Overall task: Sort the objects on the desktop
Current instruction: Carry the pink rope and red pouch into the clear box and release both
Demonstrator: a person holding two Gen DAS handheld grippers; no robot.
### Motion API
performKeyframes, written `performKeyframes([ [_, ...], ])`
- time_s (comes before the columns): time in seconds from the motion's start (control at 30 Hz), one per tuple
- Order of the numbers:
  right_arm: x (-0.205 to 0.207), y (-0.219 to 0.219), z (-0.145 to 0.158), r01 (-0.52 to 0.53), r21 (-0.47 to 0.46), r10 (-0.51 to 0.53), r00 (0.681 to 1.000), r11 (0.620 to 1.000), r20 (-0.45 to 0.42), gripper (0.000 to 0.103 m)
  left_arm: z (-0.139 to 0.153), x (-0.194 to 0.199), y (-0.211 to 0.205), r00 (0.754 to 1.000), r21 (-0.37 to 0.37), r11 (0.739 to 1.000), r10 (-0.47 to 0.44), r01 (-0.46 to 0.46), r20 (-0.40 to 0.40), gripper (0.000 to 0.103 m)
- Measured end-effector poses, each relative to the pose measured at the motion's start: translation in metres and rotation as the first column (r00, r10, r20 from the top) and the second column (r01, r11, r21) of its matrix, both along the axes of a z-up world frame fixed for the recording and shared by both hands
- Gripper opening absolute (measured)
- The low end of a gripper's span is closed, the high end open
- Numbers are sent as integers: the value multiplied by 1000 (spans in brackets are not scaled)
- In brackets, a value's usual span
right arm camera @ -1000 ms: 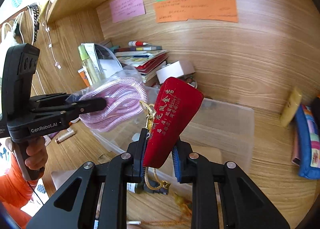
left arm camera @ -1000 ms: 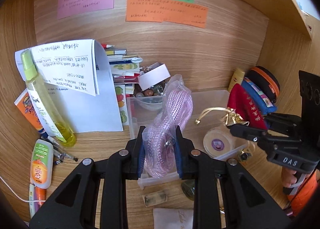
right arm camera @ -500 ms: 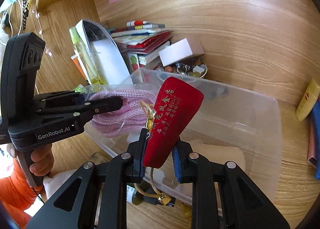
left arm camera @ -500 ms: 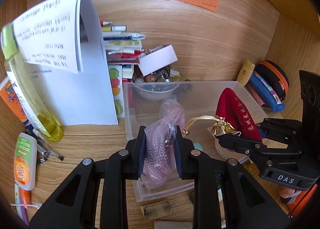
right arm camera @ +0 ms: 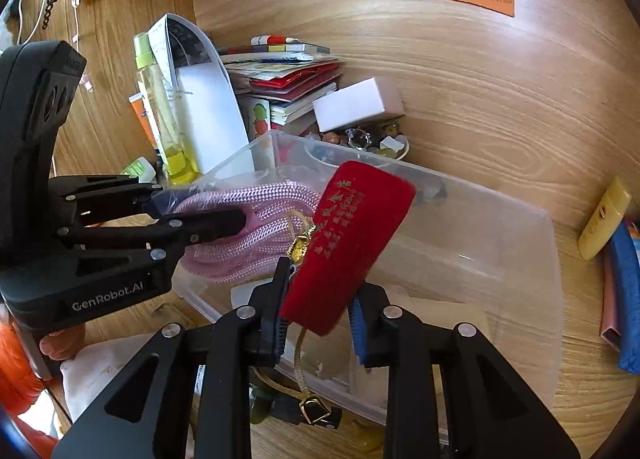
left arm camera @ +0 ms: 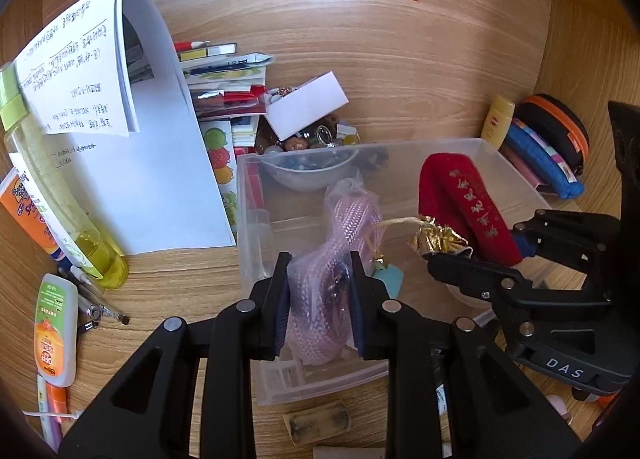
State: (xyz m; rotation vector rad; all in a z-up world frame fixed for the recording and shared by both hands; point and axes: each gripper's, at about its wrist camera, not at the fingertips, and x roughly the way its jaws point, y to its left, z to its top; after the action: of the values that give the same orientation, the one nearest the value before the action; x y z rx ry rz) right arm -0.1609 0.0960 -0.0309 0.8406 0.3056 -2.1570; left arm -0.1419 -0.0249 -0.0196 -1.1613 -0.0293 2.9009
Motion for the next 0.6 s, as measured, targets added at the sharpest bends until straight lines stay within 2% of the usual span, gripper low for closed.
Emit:
performKeyframes([
  [0.33, 5, 1, 2, 14, 11, -14, 1000, 1000, -20, 33, 8, 14, 3, 999, -22, 1000, 2, -3, -53, 25],
  [0.43, 6, 2, 4, 20, 13, -20, 999, 1000, -31, 35, 12, 19, 1, 998, -5, 1000, 7, -7, -63, 38],
  [0.53, 8, 3, 6, 25, 17, -24, 999, 1000, -35, 42, 15, 26, 4, 997, -23, 1000, 3, -5, -73, 39],
  [0.6, 9, 5, 8, 47, 22, -46, 997, 999, -55, 59, 18, 31, 6, 997, -36, 999, 0, -3, -78, 42],
])
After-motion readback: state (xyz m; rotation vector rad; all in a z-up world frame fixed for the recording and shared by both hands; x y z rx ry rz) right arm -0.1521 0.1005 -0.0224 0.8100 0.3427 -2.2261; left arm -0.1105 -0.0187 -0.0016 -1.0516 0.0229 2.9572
